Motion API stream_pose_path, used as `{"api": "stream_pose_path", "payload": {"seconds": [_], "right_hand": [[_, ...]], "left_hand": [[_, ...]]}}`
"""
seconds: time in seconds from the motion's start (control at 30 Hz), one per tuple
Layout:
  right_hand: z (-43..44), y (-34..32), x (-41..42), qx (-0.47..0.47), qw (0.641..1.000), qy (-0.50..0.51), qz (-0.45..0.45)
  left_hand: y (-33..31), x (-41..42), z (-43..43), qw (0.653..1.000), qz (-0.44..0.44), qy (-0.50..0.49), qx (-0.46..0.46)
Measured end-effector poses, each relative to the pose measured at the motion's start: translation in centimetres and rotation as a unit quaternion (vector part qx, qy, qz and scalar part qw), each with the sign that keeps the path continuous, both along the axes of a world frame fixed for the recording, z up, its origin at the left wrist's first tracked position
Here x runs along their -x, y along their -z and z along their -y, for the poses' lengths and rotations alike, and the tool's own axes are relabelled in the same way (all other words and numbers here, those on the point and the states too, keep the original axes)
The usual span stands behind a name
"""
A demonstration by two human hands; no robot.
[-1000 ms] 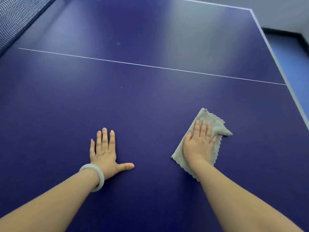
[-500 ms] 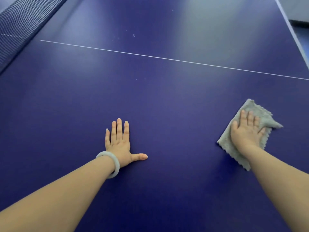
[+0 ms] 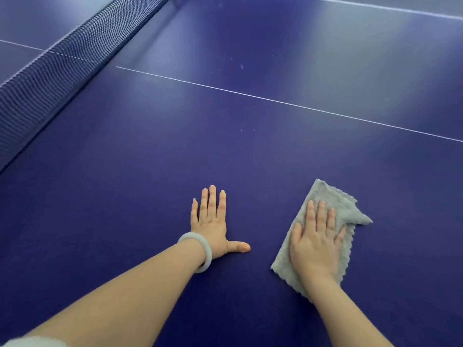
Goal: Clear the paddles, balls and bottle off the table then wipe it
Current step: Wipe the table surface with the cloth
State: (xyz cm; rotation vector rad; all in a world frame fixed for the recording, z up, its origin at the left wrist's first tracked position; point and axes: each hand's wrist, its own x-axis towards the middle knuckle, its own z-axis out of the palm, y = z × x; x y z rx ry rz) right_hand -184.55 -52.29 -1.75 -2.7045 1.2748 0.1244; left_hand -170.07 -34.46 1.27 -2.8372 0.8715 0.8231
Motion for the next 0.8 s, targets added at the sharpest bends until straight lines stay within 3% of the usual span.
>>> {"api": "stream_pose_path", "payload": {"seconds": [0.13, 0.37, 0.43, 0.53, 0.63, 0.8], "right_hand": [[-2.2, -1.3, -3.8, -0.018, 0.995, 0.102, -0.002], [-3.1, -1.2, -7.4, -0.010, 0.998, 0.060, -0.008], [-3.1, -1.0, -7.5, -0.006, 0.998, 0.061, -0.011], [-3.1, -1.0, -7.7, 0.001, 0.998, 0.064, -0.017], [-2.3, -1.1, -8.4, 0.003, 0.997, 0.075, -0.017], [-0.2, -1.2, -11.6, 0.001, 0.996, 0.089, -0.013]], "left_hand": [[0.0, -0.2, -0.2, 1.000, -0.006, -0.004, 0.009], [-0.9, -1.8, -0.7, 0.998, -0.042, 0.022, 0.042], [-1.4, -4.4, -1.7, 0.998, -0.004, 0.021, 0.061], [-1.8, -9.0, -3.4, 0.997, 0.056, -0.034, 0.027], [-1.2, -11.7, -4.0, 0.995, 0.025, -0.093, 0.003], [0.8, -12.5, -4.2, 0.995, 0.007, -0.096, 0.006]]}}
